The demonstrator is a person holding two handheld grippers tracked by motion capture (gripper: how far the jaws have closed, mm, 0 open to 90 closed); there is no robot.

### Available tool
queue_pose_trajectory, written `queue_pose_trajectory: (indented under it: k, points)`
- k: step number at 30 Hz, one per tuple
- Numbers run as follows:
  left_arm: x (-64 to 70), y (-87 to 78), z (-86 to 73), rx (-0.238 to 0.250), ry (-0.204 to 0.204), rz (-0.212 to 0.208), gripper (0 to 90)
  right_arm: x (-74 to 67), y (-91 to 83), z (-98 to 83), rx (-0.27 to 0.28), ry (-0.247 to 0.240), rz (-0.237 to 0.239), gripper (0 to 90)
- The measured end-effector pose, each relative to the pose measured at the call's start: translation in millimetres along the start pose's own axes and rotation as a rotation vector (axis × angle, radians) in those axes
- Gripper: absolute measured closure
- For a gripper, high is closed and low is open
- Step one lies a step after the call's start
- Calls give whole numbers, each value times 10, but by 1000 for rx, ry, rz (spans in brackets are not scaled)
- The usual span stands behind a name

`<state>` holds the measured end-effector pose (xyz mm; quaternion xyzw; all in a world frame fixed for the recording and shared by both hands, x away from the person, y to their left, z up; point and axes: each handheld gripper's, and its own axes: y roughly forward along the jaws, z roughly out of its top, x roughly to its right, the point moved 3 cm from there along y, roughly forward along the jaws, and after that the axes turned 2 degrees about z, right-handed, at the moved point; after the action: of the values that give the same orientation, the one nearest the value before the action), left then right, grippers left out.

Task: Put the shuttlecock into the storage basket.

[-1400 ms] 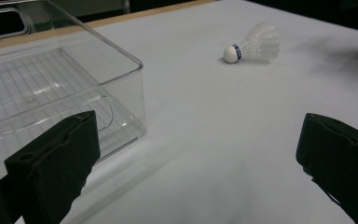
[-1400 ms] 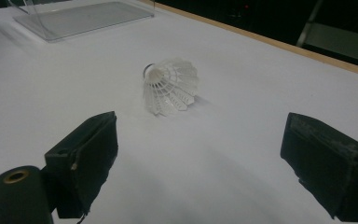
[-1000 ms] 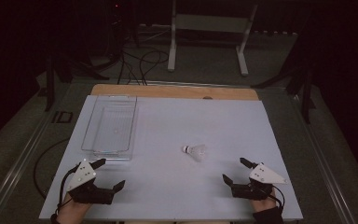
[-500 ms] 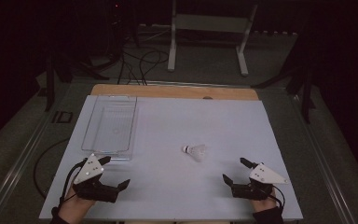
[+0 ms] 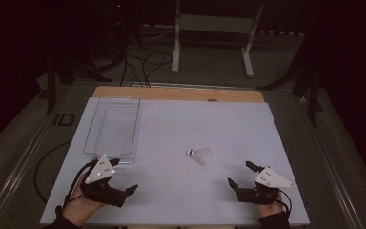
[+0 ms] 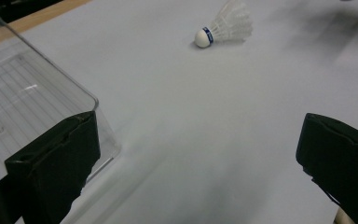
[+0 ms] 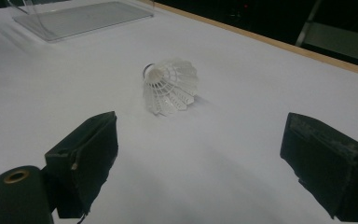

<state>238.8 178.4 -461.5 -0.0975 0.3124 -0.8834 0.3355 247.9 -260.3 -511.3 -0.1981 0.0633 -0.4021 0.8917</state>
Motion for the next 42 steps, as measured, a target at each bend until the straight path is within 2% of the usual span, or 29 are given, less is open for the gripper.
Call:
queue_pose_trajectory:
  k: [6, 8, 15, 31, 36, 38, 41, 42]
  points:
    - [53, 63, 57, -41, 39, -45, 3, -3, 2, 0, -1, 0, -2, 113]
    - [62, 85, 79, -51, 40, -60, 2, -2, 3, -1, -2, 0, -2, 113]
    - [100, 125, 135, -87, 74, -70, 3, 0, 2, -2, -2, 2, 0, 113]
    - [190, 255, 269, -139, 159, -133, 2, -2, 2, 0, -3, -1, 1, 113]
    - [222, 307, 317, -146, 188, -176, 2, -3, 2, 0, -3, -2, 1, 113]
    - [234, 329, 332, -151, 209, -181, 2, -3, 2, 0, -3, -2, 0, 113]
    - [244, 354, 341, -163, 224, -194, 3, -4, 0, 2, -2, -2, 0, 113]
    - [247, 361, 346, -160, 218, -210, 3, -3, -2, 2, -2, -1, 0, 113]
